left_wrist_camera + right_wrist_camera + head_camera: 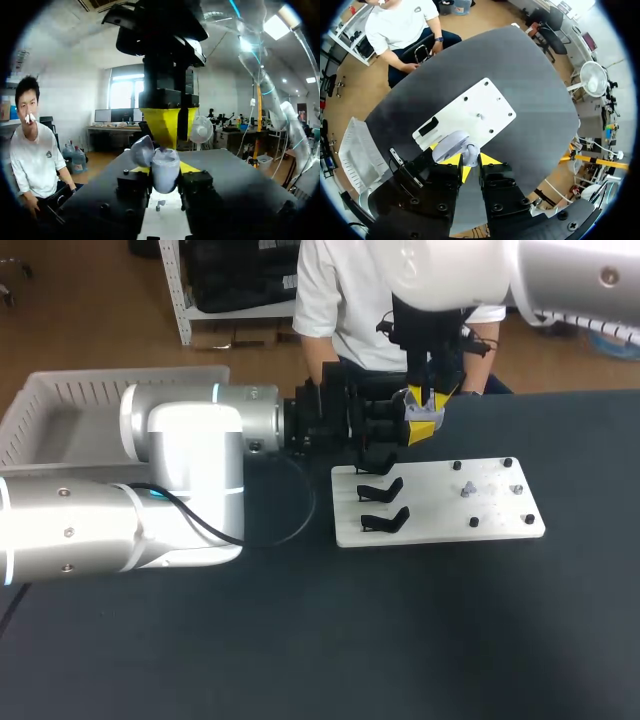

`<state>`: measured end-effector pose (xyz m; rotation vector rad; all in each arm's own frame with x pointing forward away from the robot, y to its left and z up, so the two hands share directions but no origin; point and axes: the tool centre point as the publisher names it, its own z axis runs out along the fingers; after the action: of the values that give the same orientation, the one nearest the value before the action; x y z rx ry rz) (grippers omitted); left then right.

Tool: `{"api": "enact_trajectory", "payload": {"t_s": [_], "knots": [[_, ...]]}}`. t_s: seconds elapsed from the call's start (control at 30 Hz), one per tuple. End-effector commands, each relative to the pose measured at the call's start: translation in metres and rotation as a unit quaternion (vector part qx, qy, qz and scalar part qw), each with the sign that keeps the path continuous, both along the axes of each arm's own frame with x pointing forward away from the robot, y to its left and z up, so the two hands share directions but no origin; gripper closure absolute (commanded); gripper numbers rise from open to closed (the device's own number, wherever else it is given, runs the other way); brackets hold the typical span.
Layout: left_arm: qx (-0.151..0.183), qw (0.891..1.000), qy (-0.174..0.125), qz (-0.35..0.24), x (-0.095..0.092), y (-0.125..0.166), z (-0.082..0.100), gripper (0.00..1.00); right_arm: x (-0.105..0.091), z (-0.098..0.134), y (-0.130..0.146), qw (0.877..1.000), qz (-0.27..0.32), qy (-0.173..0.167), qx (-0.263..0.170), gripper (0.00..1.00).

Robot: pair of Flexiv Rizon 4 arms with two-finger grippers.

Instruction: Pick up each earbud case from the left stands, insert the matching earbuds, close the lid, and place the case in the box.

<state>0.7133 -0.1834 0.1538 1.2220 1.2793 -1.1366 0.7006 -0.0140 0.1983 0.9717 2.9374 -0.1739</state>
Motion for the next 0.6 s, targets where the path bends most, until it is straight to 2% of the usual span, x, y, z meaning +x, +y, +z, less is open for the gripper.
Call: {"api": "enact_trajectory", "payload": {"t_s": [0.03, 0.27, 0.33, 0.37, 0.43, 0.6], "knots": [[-0.002, 1.0, -0.001, 0.001, 0.0011, 0.0001, -0.0008, 1.0, 0.0004, -0.0036, 0.0, 1.0, -0.001, 0.004, -0.001, 1.0], [-0.002, 1.0, -0.001, 0.001, 0.0011, 0.0001, -0.0008, 1.0, 0.0005, -0.0049, -0.0008, 1.0, -0.003, 0.007, 0.0, 1.0], [-0.002, 1.0, -0.001, 0.001, 0.0011, 0.0001, -0.0008, 1.0, 0.0006, -0.0049, -0.0009, 1.0, -0.003, 0.007, 0.0, 0.71], [-0.002, 1.0, -0.001, 0.001, 0.0011, 0.0001, -0.0008, 1.0, 0.0007, -0.0046, -0.001, 1.0, -0.003, 0.007, 0.0, 0.64], [-0.002, 1.0, -0.001, 0.001, 0.0011, 0.0001, -0.0008, 1.0, 0.0005, -0.0036, -0.0008, 1.0, -0.002, 0.006, 0.0, 0.6], [-0.002, 1.0, -0.001, 0.001, 0.0011, 0.0001, -0.0008, 1.0, -0.003, 0.0009, 0.0018, 1.0, 0.005, 0.001, 0.004, 0.6]]}}
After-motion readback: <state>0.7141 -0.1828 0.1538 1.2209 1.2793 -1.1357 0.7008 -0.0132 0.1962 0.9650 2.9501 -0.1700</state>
